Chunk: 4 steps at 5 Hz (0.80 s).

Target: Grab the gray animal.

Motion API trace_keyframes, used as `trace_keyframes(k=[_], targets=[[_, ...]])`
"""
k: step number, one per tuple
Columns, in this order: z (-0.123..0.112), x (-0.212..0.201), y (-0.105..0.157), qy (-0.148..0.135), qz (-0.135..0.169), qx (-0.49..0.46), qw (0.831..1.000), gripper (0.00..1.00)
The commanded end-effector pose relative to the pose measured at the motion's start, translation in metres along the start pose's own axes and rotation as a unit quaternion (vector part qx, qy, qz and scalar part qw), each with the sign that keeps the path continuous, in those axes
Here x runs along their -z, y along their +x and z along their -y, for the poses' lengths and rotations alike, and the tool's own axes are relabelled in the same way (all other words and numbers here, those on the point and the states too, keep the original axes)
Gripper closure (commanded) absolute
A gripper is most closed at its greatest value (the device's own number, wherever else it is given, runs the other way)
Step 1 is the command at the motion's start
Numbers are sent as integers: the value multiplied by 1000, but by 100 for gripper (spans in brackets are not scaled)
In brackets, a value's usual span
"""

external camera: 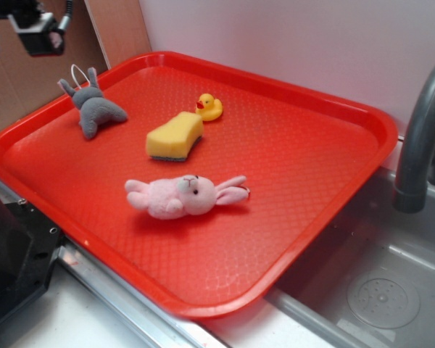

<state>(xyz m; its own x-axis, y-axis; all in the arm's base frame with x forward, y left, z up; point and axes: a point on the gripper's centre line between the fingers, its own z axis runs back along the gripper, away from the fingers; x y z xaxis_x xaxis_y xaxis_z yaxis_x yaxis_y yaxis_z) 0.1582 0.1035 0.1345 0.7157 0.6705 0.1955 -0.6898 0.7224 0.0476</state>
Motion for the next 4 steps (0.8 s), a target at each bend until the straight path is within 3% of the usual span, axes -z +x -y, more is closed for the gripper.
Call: trace_keyframes(k=[1,2,3,4], targets=[[-10,-8,4,1,14,-9,1000,0],[-10,-8,4,1,14,-9,1000,0],[2,39,24,-29,7,-33,999,0],[9,67,35,-27,-3,-41,999,0]])
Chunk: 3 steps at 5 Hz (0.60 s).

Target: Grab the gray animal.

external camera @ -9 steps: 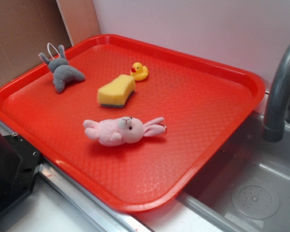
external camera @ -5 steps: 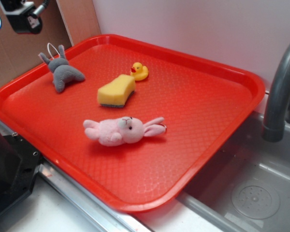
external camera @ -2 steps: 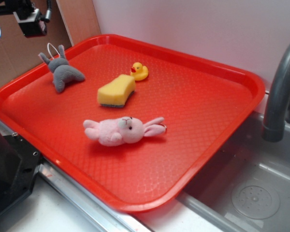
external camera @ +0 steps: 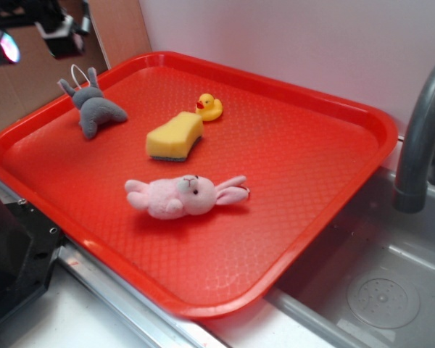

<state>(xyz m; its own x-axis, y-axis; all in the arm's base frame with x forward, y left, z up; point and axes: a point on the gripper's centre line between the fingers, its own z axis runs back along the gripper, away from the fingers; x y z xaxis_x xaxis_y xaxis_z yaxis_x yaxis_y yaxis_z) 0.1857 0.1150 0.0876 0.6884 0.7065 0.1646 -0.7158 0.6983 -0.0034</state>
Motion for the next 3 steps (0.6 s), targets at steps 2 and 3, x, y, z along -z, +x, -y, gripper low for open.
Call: trace_keyframes(k=[2,3], targets=[[-5,72,24,76,6,-53,996,0],[-13,76,23,110,-22,-38,993,100]])
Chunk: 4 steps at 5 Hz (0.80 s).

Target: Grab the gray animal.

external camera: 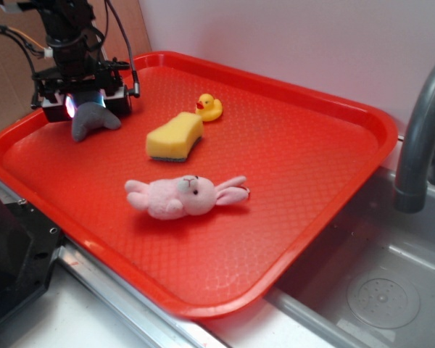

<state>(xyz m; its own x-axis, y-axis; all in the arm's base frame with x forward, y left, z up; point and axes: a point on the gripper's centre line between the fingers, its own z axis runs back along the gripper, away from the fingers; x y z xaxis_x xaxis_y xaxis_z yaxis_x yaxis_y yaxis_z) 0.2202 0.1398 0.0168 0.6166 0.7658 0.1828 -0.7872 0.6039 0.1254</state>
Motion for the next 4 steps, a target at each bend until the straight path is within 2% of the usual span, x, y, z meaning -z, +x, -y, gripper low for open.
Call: trace_keyframes(k=[1,2,3,4], targets=[[-27,0,-7,59,-32,29,997,100],[-28,-16,-1,66,-34,38,996,100],[-39,-47,-12,47,-21,60,997,100],[-39,-101,-42,-20,30,153,987,100]])
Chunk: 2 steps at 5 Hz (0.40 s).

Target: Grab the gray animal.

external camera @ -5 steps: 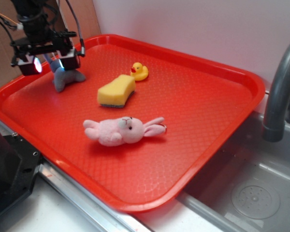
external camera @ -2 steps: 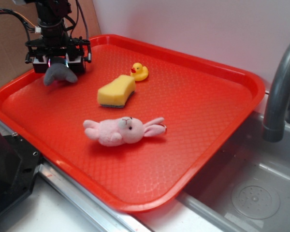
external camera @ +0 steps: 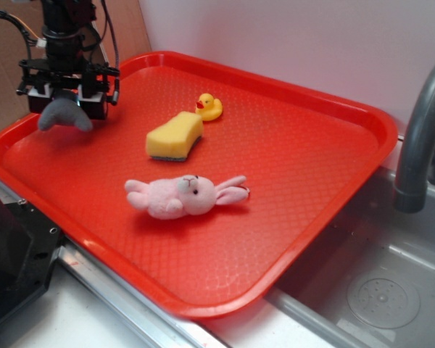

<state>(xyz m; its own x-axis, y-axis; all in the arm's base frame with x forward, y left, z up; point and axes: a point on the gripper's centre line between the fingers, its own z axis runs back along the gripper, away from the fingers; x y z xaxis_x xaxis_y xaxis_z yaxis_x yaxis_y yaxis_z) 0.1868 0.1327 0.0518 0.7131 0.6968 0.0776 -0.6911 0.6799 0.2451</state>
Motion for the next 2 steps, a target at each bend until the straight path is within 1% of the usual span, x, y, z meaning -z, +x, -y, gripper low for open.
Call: trace_keyframes(k=[1,2], targets=[[-11,-114,-61,-112,128,156,973,100],[-2,-159,-71,-131,122,191,965,100]])
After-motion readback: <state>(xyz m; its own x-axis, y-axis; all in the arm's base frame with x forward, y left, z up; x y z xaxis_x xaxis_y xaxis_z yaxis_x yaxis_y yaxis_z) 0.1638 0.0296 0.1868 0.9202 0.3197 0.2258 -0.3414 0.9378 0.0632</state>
